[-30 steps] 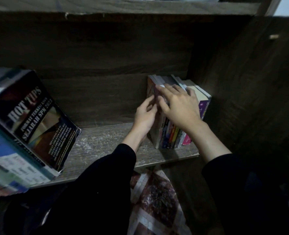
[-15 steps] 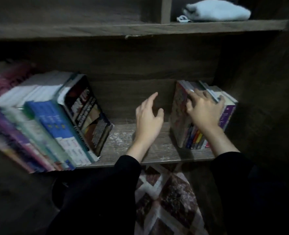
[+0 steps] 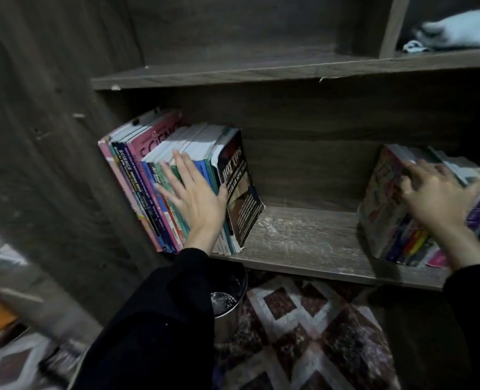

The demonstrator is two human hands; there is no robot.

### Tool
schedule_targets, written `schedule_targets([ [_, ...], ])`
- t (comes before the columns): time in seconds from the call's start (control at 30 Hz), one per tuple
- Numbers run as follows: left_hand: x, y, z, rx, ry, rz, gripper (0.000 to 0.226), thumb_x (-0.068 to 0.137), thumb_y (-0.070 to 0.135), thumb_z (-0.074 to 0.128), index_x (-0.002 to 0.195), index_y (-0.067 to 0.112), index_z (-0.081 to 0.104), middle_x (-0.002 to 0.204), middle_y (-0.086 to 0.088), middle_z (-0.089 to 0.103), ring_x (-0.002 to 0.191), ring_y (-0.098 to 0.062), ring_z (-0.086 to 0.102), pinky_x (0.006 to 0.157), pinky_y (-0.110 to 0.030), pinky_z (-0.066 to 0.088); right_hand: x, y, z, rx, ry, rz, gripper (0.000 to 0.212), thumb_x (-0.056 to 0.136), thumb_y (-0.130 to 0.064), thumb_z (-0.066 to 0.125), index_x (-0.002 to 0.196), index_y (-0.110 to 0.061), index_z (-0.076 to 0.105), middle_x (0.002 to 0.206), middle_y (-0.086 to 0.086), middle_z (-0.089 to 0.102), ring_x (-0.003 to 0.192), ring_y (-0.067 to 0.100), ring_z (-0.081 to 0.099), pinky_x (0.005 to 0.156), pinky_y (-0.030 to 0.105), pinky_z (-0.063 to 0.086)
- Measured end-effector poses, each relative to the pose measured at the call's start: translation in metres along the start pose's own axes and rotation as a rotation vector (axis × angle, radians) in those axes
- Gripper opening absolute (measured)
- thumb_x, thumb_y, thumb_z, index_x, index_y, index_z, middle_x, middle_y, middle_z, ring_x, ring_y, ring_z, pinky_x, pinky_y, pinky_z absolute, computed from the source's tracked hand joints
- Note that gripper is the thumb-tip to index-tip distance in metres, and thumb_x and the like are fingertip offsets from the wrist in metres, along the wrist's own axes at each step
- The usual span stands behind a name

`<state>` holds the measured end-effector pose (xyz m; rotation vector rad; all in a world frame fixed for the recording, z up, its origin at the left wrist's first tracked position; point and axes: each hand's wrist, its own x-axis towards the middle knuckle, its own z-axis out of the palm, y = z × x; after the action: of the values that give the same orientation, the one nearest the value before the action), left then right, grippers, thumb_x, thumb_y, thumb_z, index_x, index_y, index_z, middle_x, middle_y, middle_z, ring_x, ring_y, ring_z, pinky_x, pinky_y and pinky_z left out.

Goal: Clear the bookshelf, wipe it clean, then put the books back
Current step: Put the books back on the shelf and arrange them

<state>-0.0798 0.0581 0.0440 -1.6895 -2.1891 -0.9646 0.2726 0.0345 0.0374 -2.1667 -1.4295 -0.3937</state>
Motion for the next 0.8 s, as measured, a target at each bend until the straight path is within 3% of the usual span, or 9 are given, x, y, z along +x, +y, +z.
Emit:
schedule_targets([
  [0.23, -0.003, 0.003, -0.002, 0.052, 0.049, 0.052, 0.091, 0.085, 0.045, 0.065, 0.15, 0.003, 0.017, 0.157, -0.025, 0.003, 0.143, -0.045, -0.01, 0.112, -0.051, -0.016, 0.0, 0.002, 0.008, -0.001, 0.064, -0.021, 0.041, 0.094, -0.032, 0.041, 0.131, -0.021, 0.056, 0.139, 0.009, 0.052, 0.13, 0.027, 0.043, 0.103, 0.053, 0.021],
  [0.43, -0.003, 0.015, 0.001, 0.044, 0.051, 0.049, 0.087, 0.083, 0.054, 0.062, 0.146, 0.006, 0.025, 0.154, -0.021, 0.015, 0.143, -0.039, 0.01, 0.113, -0.051, 0.013, 0.0, 0.002, 0.007, 0.006, 0.073, -0.023, 0.037, 0.095, -0.027, 0.048, 0.131, -0.02, 0.056, 0.14, 0.008, 0.052, 0.13, 0.026, 0.043, 0.103, 0.049, 0.021],
  [0.6, 0.003, 0.02, 0.013, 0.095, 0.117, 0.086, 0.09, 0.079, 0.05, 0.069, 0.141, -0.003, 0.031, 0.153, -0.031, 0.016, 0.144, -0.045, 0.006, 0.115, -0.054, -0.003, 0.001, 0.002, 0.008, -0.021, 0.075, -0.017, 0.039, 0.095, -0.028, 0.047, 0.132, -0.021, 0.055, 0.139, 0.008, 0.053, 0.13, 0.026, 0.043, 0.103, 0.049, 0.022],
  [0.73, -0.002, 0.012, 0.024, 0.111, 0.124, 0.168, 0.103, 0.082, 0.04, 0.068, 0.151, 0.004, 0.0, 0.155, -0.031, 0.003, 0.144, -0.045, -0.003, 0.112, -0.052, -0.011, 0.001, 0.003, 0.01, -0.022, 0.087, -0.022, 0.039, 0.094, -0.028, 0.048, 0.131, -0.021, 0.056, 0.138, 0.01, 0.054, 0.128, 0.027, 0.044, 0.102, 0.05, 0.023],
  [0.8, -0.002, 0.011, 0.025, 0.09, 0.148, 0.175, 0.103, 0.081, 0.035, 0.071, 0.151, 0.009, 0.001, 0.155, -0.03, 0.005, 0.144, -0.046, -0.001, 0.112, -0.052, -0.012, 0.002, 0.004, 0.012, -0.024, 0.098, -0.027, 0.039, 0.095, -0.03, 0.045, 0.131, -0.021, 0.056, 0.137, 0.01, 0.054, 0.128, 0.027, 0.045, 0.102, 0.051, 0.023],
])
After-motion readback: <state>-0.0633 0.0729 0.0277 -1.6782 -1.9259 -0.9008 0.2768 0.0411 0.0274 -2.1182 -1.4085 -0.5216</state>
